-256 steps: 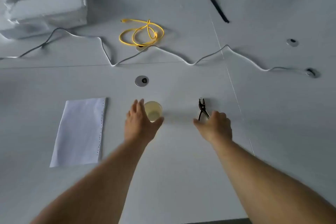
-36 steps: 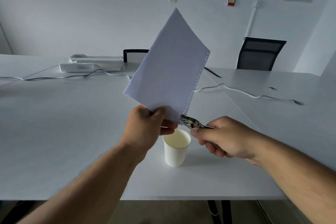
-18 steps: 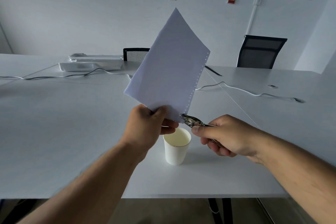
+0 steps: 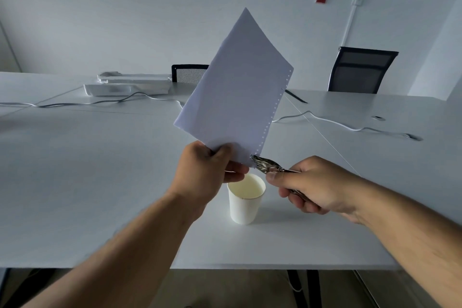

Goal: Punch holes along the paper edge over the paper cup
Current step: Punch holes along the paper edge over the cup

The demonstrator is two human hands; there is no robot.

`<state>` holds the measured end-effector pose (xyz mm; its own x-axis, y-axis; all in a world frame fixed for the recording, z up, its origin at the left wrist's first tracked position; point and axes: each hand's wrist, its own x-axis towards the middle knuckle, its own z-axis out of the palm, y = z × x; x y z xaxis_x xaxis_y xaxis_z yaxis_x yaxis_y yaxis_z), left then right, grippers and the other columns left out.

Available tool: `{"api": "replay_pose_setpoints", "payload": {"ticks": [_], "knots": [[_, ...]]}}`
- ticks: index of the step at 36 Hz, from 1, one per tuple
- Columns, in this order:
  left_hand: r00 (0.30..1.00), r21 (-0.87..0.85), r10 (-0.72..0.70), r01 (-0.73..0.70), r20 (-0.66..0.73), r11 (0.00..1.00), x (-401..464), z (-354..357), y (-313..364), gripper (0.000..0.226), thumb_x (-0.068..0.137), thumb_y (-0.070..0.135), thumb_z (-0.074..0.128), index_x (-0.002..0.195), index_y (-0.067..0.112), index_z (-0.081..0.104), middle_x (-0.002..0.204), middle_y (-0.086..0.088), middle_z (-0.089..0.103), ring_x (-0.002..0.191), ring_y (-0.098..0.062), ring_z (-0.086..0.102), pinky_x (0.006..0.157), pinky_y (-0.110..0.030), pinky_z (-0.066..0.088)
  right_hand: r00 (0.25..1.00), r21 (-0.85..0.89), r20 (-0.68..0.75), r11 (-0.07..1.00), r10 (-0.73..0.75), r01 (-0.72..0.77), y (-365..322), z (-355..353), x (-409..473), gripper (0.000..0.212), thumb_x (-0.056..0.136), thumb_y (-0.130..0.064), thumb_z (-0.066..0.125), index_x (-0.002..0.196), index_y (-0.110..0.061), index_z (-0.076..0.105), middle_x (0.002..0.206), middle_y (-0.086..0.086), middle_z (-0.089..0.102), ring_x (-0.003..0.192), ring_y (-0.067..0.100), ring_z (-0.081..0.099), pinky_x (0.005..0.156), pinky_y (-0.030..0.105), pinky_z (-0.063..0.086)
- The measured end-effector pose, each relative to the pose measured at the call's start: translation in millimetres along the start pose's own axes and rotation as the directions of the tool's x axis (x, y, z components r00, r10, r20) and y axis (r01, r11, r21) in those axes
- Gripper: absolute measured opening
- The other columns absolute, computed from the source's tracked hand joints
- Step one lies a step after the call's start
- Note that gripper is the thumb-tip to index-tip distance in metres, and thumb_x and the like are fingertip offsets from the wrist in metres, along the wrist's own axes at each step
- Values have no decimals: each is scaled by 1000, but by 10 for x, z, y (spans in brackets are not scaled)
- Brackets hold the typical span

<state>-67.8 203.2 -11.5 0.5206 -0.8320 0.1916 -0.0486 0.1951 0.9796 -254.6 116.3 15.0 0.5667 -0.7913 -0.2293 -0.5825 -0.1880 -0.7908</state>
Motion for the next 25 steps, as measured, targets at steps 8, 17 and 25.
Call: {"api": "replay_pose_setpoints", "payload": {"ticks": [8, 17, 25], "knots": [[1000, 32, -23, 24, -12, 999, -12, -35, -70, 27, 101, 2, 51, 89, 4, 76, 74, -9, 82, 59, -17, 74, 59, -31, 63, 997, -74, -52, 996, -51, 47, 60, 51, 73, 48, 76, -60, 74, 63, -14, 69, 53, 2, 55, 51, 19, 46, 59, 32, 41], [998, 31, -62, 63, -25, 998, 7, -89, -91, 26, 102, 3, 49, 90, 9, 70, 62, 1, 79, 56, -15, 75, 60, -32, 64, 992, -195, -108, 980, -64, 42, 62, 74, 118, 52, 77, -64, 71, 63, -14, 69, 52, 2, 57, 52, 20, 48, 59, 31, 39], [998, 40, -50, 52, -31, 998, 14, -106, -159, 25, 102, 2, 50, 92, 8, 72, 67, -3, 80, 61, -17, 76, 61, -33, 63, 990, -230, -128, 973, -54, 23, 107, 123, 169, 54, 73, -69, 71, 57, -19, 58, 55, 5, 45, 54, 22, 37, 58, 35, 31]]}}
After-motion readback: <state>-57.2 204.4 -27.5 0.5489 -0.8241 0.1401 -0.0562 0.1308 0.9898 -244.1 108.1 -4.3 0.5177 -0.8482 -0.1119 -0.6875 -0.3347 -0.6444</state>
